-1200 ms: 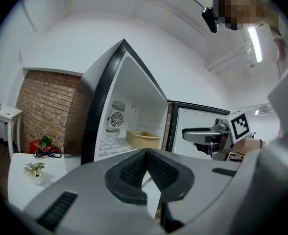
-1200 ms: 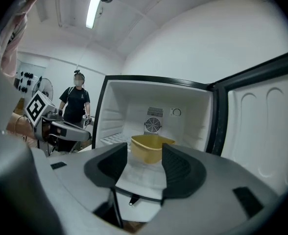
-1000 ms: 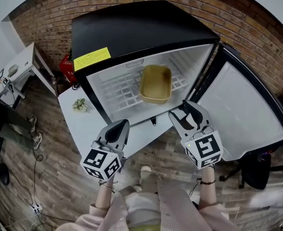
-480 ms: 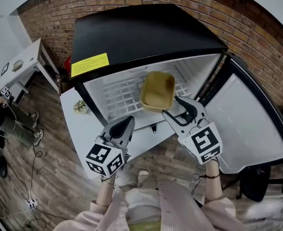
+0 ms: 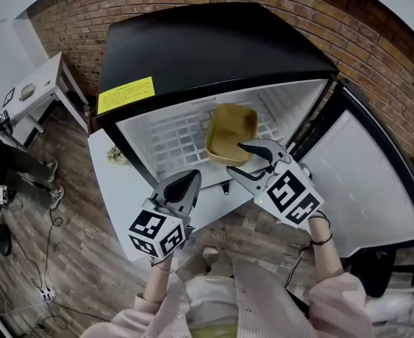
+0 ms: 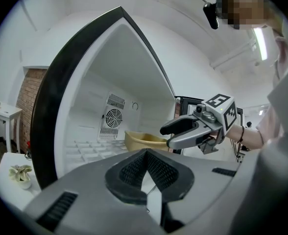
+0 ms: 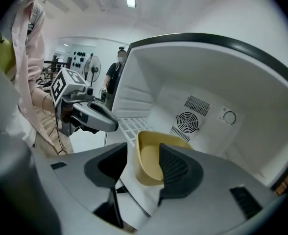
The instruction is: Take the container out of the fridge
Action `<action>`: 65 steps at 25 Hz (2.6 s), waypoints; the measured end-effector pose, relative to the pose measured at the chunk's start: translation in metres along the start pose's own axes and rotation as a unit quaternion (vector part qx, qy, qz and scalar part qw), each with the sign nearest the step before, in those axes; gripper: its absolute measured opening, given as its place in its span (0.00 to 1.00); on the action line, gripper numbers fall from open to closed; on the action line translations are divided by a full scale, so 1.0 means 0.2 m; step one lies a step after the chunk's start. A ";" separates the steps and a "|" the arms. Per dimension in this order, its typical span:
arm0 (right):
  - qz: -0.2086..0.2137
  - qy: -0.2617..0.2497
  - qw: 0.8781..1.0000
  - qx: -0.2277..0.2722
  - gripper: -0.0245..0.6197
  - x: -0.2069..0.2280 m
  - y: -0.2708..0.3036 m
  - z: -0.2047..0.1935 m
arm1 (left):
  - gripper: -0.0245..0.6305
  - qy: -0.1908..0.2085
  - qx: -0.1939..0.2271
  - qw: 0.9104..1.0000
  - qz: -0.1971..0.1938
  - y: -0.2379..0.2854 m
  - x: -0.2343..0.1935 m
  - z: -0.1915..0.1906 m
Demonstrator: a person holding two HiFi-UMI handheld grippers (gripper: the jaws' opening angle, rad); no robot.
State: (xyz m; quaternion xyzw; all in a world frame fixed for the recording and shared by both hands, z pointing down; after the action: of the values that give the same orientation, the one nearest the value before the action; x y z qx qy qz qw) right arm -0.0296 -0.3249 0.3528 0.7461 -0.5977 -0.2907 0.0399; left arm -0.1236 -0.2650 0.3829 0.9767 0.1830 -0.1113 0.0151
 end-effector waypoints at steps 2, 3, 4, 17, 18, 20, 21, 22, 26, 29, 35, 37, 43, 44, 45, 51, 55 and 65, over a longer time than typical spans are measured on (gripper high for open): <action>0.018 -0.017 0.999 -0.022 0.36 -0.01 0.02 -0.01 | 0.02 -0.003 -0.004 1.000 -0.003 0.00 0.01 -0.01; 0.023 -0.028 0.999 -0.036 0.36 -0.02 0.03 -0.01 | 0.02 -0.005 -0.005 1.000 -0.005 0.00 0.01 -0.02; 0.027 -0.039 0.998 -0.050 0.36 -0.01 0.03 -0.02 | 0.02 -0.007 -0.006 1.000 -0.006 0.01 0.01 -0.02; 0.087 -0.098 0.980 -0.149 0.31 -0.12 0.13 -0.07 | 0.02 -0.022 -0.021 0.999 -0.025 -0.02 0.03 -0.05; 0.084 -0.104 0.979 -0.153 0.29 -0.11 0.13 -0.07 | 0.02 -0.022 -0.022 0.999 -0.026 -0.03 0.03 -0.05; 0.076 -0.117 0.977 -0.160 0.24 -0.11 0.14 -0.08 | 0.02 -0.022 -0.023 0.999 -0.028 -0.03 0.03 -0.05; 0.071 -0.121 0.977 -0.163 0.21 -0.10 0.14 -0.09 | 0.02 -0.022 -0.024 0.999 -0.029 -0.03 0.03 -0.05; 0.067 -0.125 0.976 -0.165 0.18 -0.10 0.14 -0.09 | 0.02 -0.022 -0.024 0.999 -0.030 -0.04 0.03 -0.05; 0.056 -0.132 0.975 -0.169 0.10 -0.08 0.14 -0.10 | 0.02 -0.020 -0.024 0.999 -0.034 -0.04 0.03 -0.04; 0.055 -0.135 0.975 -0.170 0.10 -0.08 0.14 -0.10 | 0.02 -0.019 -0.023 0.999 -0.034 -0.04 0.03 -0.03; 0.043 -0.145 0.974 -0.169 0.08 -0.06 0.14 -0.10 | 0.02 -0.019 -0.021 0.999 -0.035 -0.04 0.02 -0.03; 0.039 -0.144 0.975 -0.167 0.08 -0.06 0.13 -0.10 | 0.02 -0.019 -0.021 0.999 -0.036 -0.04 0.02 -0.03; 0.030 -0.139 0.976 -0.163 0.08 -0.07 0.11 -0.08 | 0.02 -0.020 -0.023 0.999 -0.042 -0.04 0.03 -0.03; 0.029 -0.137 0.977 -0.162 0.08 -0.07 0.11 -0.08 | 0.02 -0.020 -0.024 0.999 -0.044 -0.04 0.04 -0.03; 0.027 -0.135 0.977 -0.162 0.08 -0.08 0.10 -0.08 | 0.02 -0.020 -0.024 0.998 -0.046 -0.04 0.04 -0.03; 0.015 -0.126 0.979 -0.161 0.08 -0.11 0.05 -0.08 | 0.02 -0.017 -0.027 0.998 -0.060 -0.05 0.06 -0.03; 0.007 -0.117 0.980 -0.158 0.08 -0.15 0.02 -0.07 | 0.02 -0.017 -0.028 0.997 -0.071 -0.07 0.09 -0.04; -0.020 -0.095 0.983 -0.156 0.07 -0.27 -0.05 -0.06 | 0.02 -0.019 -0.035 0.995 -0.090 -0.13 0.11 -0.07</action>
State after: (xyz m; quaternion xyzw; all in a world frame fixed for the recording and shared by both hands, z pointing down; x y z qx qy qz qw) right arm -0.0220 -0.2758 0.3800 0.7115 -0.5312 -0.4505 0.0932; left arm -0.1093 -0.2320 0.3913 0.9527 0.2739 -0.1246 0.0423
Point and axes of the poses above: the fingertips, and each gripper's own axes: y forward along the fingers, x to its right, z out of its top, the point moved 3 cm from there along -y, backward along the fingers, and after that the axes turned 6 degrees about x, right-handed, at the moved point
